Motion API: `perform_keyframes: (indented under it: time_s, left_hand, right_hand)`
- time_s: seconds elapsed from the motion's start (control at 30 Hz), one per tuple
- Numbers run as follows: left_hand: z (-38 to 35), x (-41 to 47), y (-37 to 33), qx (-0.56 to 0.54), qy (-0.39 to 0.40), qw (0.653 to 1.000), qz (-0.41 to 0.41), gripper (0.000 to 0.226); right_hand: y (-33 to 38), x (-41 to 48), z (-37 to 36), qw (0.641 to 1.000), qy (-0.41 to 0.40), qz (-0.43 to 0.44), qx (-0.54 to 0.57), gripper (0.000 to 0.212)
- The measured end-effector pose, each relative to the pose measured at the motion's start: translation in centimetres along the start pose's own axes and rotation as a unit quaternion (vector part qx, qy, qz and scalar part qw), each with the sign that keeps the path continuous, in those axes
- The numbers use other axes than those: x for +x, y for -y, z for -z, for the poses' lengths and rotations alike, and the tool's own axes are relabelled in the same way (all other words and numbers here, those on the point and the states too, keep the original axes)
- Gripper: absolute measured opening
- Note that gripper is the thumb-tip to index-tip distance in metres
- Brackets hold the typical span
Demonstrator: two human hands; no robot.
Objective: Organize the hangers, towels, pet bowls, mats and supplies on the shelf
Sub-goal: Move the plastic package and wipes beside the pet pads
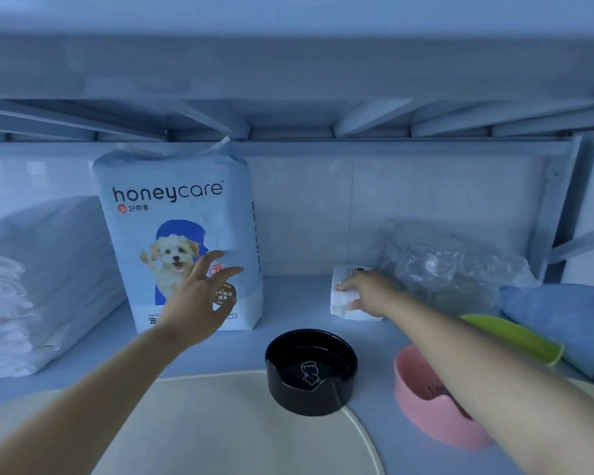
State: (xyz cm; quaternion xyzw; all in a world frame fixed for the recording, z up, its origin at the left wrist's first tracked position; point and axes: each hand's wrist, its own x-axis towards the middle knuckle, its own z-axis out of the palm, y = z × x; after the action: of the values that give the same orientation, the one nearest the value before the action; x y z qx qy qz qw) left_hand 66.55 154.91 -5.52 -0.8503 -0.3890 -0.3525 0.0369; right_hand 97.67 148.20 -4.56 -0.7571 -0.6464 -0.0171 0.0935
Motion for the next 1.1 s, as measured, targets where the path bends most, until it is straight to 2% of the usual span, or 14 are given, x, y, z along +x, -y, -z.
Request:
perform_keyframes:
  time_s: [0.17,0.23,0.33,0.43,0.53,0.7,0.93,1.03,1.1]
  left_hand:
    - [-0.4,0.4,0.4,0.017,-0.016,1.000,-0.019,0.050]
    - [-0.1,0.5,0.8,0.029,-0.026,0.999,-0.030,0.055]
    - [1.0,1.6,1.3,0.053,-0.078,0.995,-0.029,0.070]
    - [2.6,3.6,1.7,0.097,-0.110,0.989,-0.024,0.091]
    - [4.5,5.4,1.9,0.151,-0.099,0.983,-0.021,0.110]
    - [4.8,6.1,2.5,0.208,-0.034,0.977,-0.016,0.124]
    - [3.4,5.1,3.5,0.253,-0.047,0.965,-0.043,0.128]
    - [3.2,5.0,3.5,0.259,-0.051,0.964,-0.044,0.130]
    - [3.0,4.9,3.5,0.256,-0.053,0.964,-0.040,0.132]
  right_hand:
    - [-0.7,0.6,0.0,0.998,0.009,-0.005,-0.056,0.036]
    - [-0.9,0.8,0.0,0.997,0.023,-0.012,-0.076,0.040]
    - [-0.4,0.5,0.2,0.996,0.041,-0.034,-0.073,0.051]
    - [-0.3,0.9,-0.5,0.995,0.051,-0.036,-0.076,0.053]
    - [-0.6,1.1,-0.8,0.996,0.051,-0.024,-0.064,0.053]
    - [-1.1,1.3,-0.6,0.995,0.069,-0.013,-0.071,0.063]
    - [-0.1,1.3,-0.2,0.990,0.112,-0.022,-0.084,0.073]
    - [0.3,1.2,-0.6,0.996,0.081,0.000,-0.037,0.064]
    - [0.3,0.9,-0.9,0.995,0.088,0.014,-0.036,0.061]
